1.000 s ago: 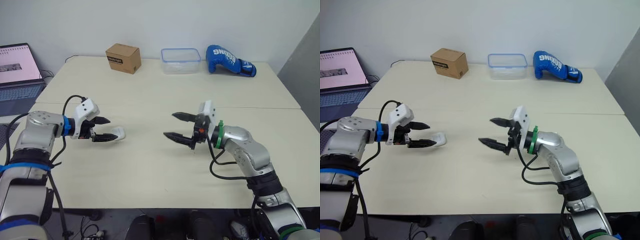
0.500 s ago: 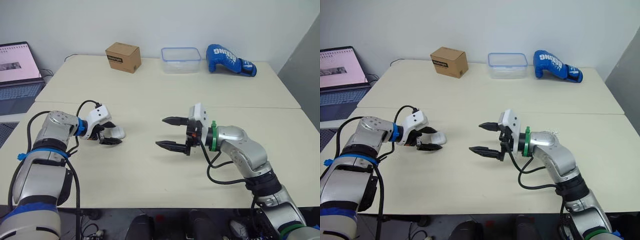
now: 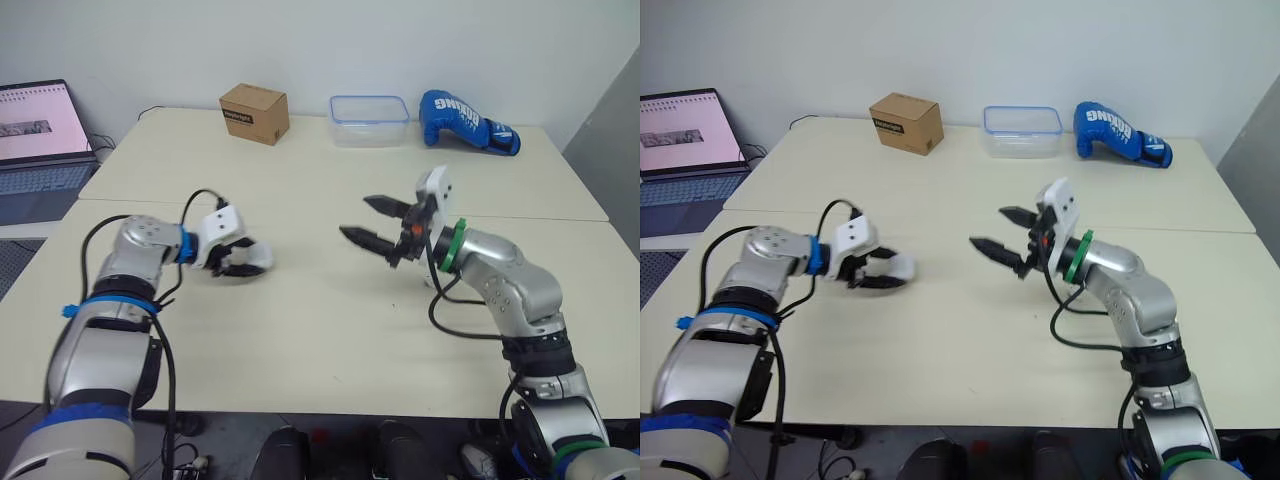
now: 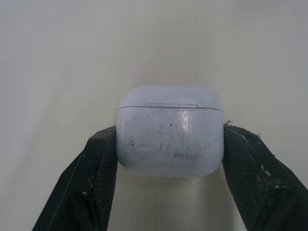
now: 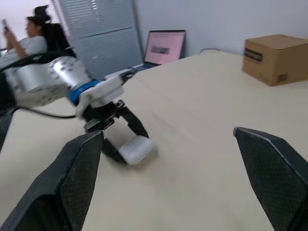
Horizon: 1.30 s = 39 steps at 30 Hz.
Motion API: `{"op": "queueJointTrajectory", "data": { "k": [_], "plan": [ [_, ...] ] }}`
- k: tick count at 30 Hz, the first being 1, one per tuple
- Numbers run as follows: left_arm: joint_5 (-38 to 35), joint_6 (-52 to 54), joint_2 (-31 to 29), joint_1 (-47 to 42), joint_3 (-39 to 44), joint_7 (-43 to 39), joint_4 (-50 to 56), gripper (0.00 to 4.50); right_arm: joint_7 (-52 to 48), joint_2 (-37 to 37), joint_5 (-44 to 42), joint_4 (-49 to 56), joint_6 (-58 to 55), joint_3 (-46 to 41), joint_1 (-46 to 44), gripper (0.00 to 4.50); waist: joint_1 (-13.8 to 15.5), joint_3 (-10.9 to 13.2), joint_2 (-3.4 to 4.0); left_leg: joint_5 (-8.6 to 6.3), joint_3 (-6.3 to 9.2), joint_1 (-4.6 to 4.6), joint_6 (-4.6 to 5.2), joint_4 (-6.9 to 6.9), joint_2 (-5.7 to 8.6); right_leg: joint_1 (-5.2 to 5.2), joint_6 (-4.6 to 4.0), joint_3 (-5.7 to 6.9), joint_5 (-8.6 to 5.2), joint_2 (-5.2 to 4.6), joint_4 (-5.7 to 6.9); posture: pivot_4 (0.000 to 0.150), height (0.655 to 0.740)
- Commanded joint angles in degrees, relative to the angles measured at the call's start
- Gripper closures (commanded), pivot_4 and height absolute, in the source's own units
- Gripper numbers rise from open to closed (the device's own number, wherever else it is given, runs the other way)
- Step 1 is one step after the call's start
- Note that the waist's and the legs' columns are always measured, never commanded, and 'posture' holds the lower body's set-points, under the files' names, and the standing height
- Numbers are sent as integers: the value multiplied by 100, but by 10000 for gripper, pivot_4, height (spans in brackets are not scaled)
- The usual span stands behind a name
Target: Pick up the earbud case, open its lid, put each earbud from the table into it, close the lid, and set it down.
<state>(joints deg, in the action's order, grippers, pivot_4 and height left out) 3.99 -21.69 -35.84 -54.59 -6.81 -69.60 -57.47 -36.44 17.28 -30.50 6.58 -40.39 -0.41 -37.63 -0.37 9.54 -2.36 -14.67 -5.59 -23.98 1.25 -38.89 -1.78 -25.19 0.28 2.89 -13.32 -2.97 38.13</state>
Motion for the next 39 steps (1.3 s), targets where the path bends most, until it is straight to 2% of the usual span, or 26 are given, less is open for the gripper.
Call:
{"op": "queueJointTrajectory", "data": {
  "k": [1,6,11,17,26,29,37,39],
  "plan": [
    [161,-1747,159,-60,203,1270,570,17223,391,-163,-341,79,-547,-255,-106,0,17,0,1,0,0,0,0,1,0,0,0,1,0,-1,0,1500,7400],
    [829,-3536,241,-50,-75,2379,587,17223,428,-199,-222,95,-711,21,-176,0,3,0,2,-1,-11,3,1,6,1,-4,-1,-1,1,-3,2,1500,7400],
    [1330,-4522,335,-173,-157,3363,444,17223,666,-543,-284,-47,-780,55,-364,0,10,0,2,-1,-8,3,4,6,2,-2,0,4,2,-2,1,1500,7400],
    [1675,-4967,394,-313,-294,4019,289,17223,871,-855,-270,-256,-789,22,-566,0,12,0,2,-1,-4,-1,4,6,2,0,1,13,2,-1,-2,1500,7400],
    [1905,-5181,378,-428,-504,4488,183,17223,812,-882,-250,-401,-747,96,-650,0,12,0,2,-1,0,-1,4,4,1,0,2,32,2,0,0,1500,7400],
    [1924,-5245,385,-414,-577,4561,196,17223,818,-915,-290,-460,-731,36,-698,5630,12,0,2,-1,2,-2,4,4,0,1,2,48,2,0,-1,1500,7400],
    [1893,-5304,393,-437,-705,4645,162,17223,819,-892,-245,-490,-703,20,-709,34392,11,0,2,-1,11,-4,4,4,0,4,2,61,2,-1,-2,1500,7400],
    [1857,-5315,408,-439,-744,4622,163,17223,818,-897,-259,-477,-710,2,-712,34899,12,0,2,-1,13,-5,4,4,0,4,2,63,2,-1,-2,1500,7400]
  ]
}}
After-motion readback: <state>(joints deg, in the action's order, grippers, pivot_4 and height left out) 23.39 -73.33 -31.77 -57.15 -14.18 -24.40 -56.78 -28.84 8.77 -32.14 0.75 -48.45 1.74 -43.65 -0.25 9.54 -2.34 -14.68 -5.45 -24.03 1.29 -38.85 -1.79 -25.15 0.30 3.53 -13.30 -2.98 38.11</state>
